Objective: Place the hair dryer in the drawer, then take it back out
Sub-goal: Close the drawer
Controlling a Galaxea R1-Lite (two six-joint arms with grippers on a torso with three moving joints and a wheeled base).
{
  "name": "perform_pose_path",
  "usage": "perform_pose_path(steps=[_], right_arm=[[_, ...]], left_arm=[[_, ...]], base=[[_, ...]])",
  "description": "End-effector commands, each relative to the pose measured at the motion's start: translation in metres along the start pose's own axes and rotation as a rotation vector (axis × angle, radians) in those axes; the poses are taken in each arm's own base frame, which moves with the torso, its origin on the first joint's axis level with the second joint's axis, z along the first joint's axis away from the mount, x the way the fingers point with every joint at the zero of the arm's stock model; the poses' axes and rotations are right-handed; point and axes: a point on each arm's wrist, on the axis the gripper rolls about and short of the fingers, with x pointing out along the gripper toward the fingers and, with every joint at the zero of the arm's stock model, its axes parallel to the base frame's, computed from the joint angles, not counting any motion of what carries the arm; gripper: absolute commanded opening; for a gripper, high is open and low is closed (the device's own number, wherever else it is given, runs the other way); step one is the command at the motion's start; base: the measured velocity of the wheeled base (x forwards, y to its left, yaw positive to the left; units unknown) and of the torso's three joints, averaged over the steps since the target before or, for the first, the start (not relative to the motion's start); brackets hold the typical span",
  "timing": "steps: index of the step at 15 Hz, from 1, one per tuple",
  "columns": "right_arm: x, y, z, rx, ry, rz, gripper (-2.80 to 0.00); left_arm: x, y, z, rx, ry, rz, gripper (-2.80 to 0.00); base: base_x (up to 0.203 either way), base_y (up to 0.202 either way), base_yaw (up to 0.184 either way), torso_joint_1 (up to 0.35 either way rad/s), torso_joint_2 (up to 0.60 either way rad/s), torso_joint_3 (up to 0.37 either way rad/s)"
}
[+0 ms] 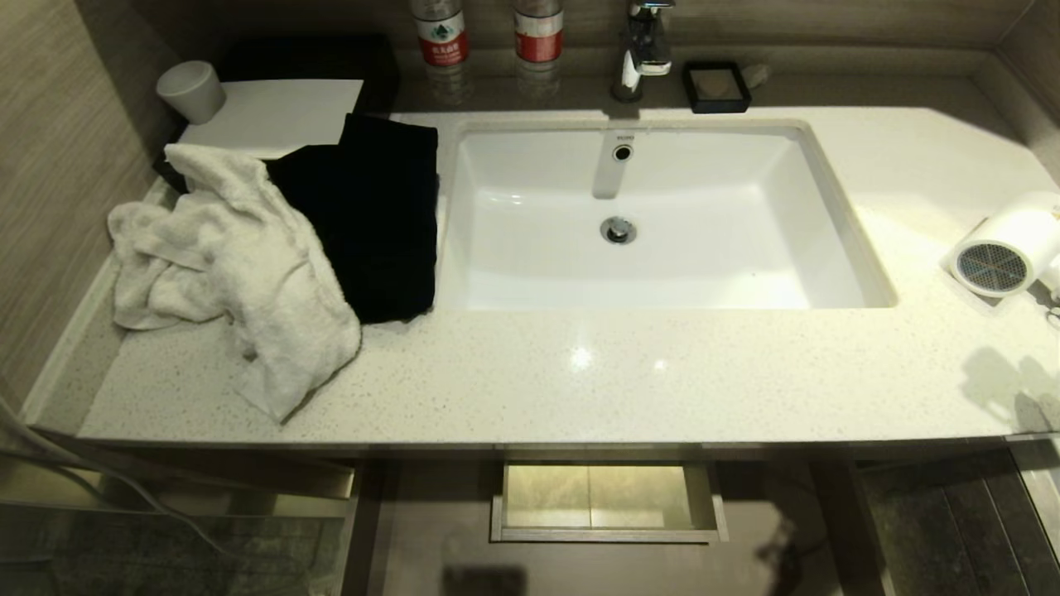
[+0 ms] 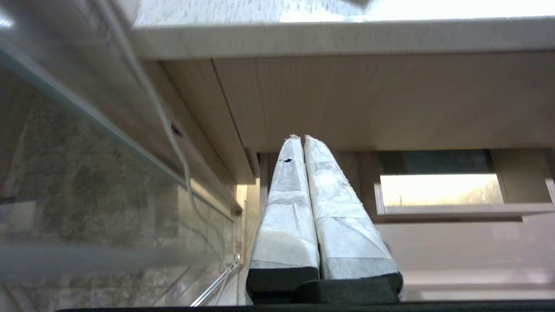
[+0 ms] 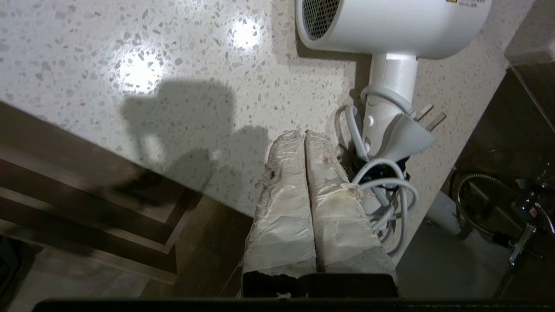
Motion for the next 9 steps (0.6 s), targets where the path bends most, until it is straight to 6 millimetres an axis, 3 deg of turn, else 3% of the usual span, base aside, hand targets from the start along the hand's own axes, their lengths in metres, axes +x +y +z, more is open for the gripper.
perform_pose_path(steps=[1,9], right_arm=[[-0.006,0.006,0.001,-0.011,-0.006,-0.004,-2.80],[-0.016,0.016,0.002,0.020,-0.011,-0.016,-2.80]], left_arm=[[0.000,0.000,0.000,0.000,0.000,0.000,-2.80],[0.000,0.000,0.000,0.000,0.000,0.000,-2.80]], base=[[0.000,0.000,0.000,-0.287,0.14,-0.130],[0.000,0.000,0.000,-0.322,0.12,-0.196]])
